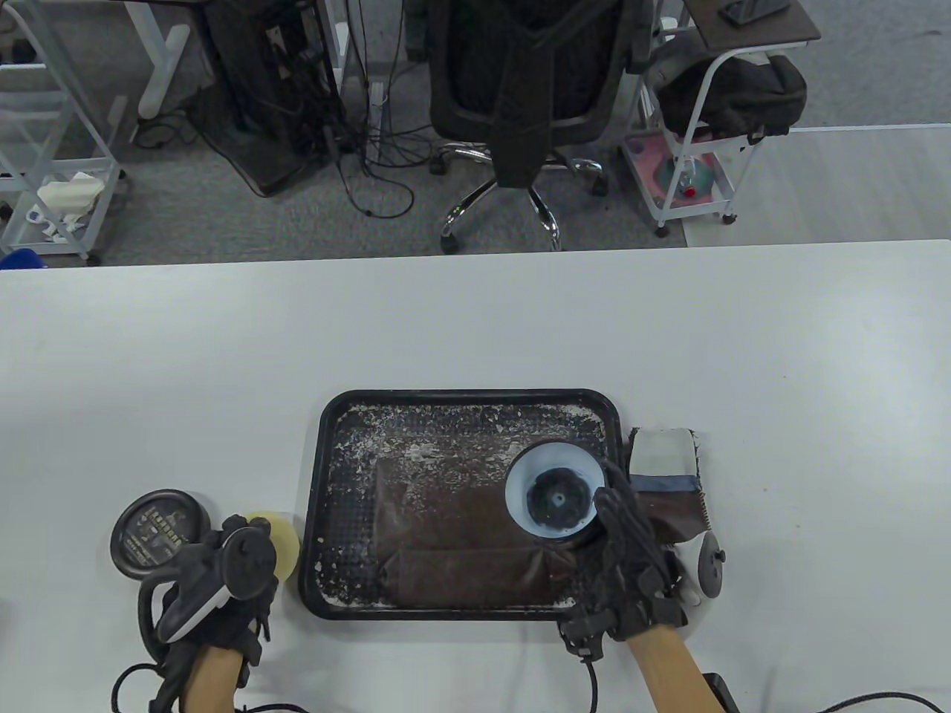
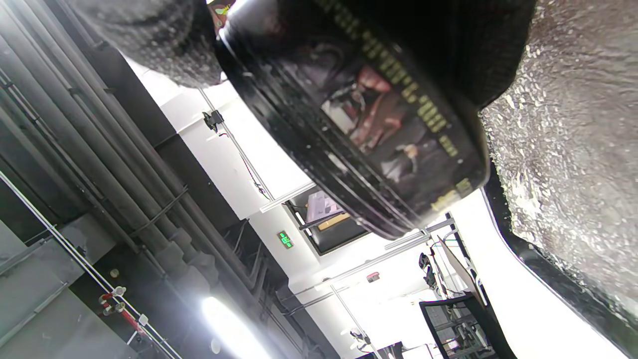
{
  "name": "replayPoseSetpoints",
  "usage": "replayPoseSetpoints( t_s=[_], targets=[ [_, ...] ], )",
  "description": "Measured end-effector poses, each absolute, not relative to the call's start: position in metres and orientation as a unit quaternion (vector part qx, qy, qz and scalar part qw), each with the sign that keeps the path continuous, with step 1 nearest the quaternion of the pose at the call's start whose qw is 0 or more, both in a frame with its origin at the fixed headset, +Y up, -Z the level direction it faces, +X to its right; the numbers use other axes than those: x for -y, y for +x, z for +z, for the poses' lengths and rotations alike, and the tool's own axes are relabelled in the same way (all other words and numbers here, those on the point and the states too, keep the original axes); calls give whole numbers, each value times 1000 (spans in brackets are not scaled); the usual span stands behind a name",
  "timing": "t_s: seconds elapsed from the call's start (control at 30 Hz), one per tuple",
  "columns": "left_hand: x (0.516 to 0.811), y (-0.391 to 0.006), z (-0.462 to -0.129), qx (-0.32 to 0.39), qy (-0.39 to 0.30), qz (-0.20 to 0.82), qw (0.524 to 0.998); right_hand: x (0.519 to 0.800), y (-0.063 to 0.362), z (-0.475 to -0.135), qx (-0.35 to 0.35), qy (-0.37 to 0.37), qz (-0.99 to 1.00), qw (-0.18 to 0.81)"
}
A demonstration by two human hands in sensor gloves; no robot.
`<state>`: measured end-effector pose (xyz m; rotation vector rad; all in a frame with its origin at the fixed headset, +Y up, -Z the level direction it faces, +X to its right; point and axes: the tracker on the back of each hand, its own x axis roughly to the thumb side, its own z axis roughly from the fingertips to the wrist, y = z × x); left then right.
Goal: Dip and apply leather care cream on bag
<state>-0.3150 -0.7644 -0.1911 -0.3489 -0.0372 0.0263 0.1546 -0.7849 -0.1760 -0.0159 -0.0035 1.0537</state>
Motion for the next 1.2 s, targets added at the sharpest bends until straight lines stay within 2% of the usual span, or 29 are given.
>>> replayPoseSetpoints(
  t_s=[0.27, 0.37, 0.57, 0.67, 0.83, 1.03, 1.13, 1.2],
  targets=[
    [779, -316, -194, 41, -277, 51, 959, 786, 154, -177, 0, -9, 510, 860],
    [777, -314, -197, 35, -216, 21, 976, 787, 154, -176, 0, -10, 513, 858],
    [776, -310, -198, 36, -190, 35, 981, 786, 154, -176, 2, -9, 521, 853],
    [768, -312, -195, 39, -151, 45, 987, 786, 154, -176, 3, -9, 530, 848],
    [743, -300, -185, 80, 10, 67, 994, 786, 151, -177, 1, -6, 547, 837],
    [719, -245, -166, 234, 174, 127, 948, 784, 142, -177, 2, 8, 587, 810],
    [718, -202, -156, 320, 213, 117, 916, 782, 136, -176, 0, 23, 605, 796],
    [719, -179, -150, 352, 229, 102, 902, 781, 132, -175, 1, 32, 616, 787]
  ],
)
